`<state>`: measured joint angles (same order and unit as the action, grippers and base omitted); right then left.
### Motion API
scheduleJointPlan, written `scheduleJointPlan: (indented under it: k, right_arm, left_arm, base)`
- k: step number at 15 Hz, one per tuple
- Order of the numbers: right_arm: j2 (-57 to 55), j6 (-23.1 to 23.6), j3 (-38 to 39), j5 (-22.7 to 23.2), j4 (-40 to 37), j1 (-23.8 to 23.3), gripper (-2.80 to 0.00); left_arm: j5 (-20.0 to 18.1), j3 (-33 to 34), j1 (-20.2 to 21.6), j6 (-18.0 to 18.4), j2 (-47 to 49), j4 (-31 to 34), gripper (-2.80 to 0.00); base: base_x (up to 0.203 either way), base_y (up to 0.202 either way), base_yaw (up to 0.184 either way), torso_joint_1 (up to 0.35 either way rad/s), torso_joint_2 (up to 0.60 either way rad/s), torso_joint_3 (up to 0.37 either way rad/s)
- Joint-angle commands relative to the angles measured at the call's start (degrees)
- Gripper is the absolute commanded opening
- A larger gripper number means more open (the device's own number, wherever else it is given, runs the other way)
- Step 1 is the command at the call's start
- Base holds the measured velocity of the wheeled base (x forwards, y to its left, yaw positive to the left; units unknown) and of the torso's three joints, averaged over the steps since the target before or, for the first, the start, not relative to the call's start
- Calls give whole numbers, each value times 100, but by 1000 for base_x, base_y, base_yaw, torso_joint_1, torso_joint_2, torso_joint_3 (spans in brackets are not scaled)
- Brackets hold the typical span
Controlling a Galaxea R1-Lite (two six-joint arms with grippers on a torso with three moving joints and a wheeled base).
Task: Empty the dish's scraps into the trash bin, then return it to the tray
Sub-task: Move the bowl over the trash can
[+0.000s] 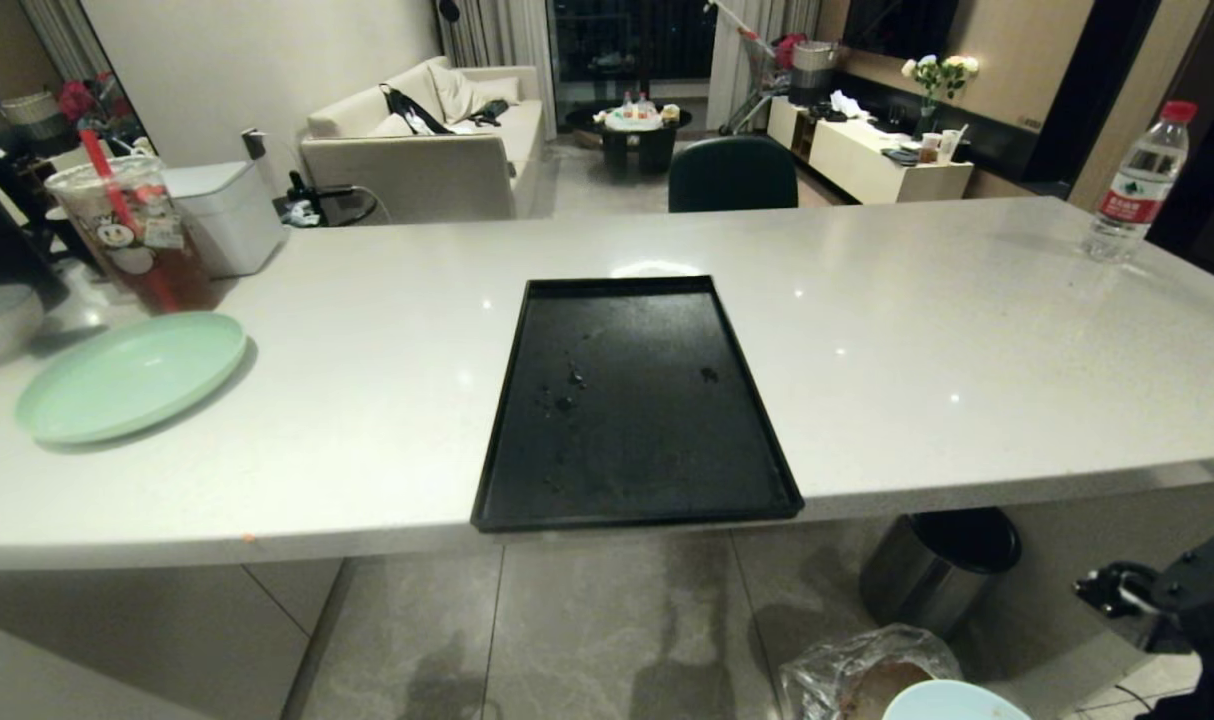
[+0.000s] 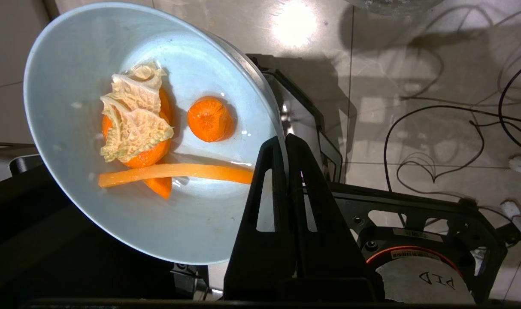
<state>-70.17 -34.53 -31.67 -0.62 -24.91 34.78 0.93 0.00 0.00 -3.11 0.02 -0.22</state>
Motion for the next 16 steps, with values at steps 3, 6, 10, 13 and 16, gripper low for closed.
scheduleJointPlan:
  k: [3, 6, 10, 13, 16]
  right_arm:
    - [-14, -27, 21, 9, -14, 2, -280]
    - [-6, -27, 39, 9, -14, 2, -280]
    - [3, -27, 56, 18, -23, 2, -280]
    - [3, -19, 65, 18, -23, 2, -280]
    - [14, -10, 128, 17, -23, 2, -280]
  left_arm:
    - [4, 0, 0, -5, 6, -4, -280]
    - [4, 0, 0, -5, 6, -4, -280]
    - [4, 0, 0, -5, 6, -4, -280]
    - [4, 0, 0, -5, 6, -4, -280]
    - [4, 0, 0, -5, 6, -4, -280]
  base:
    - [0, 0, 0, -124, 501, 378]
    - [0, 0, 0, -86, 475, 383]
    - [0, 0, 0, -42, 453, 403]
    - [0, 0, 0, -12, 431, 424]
    - [0, 0, 0, 1, 168, 185]
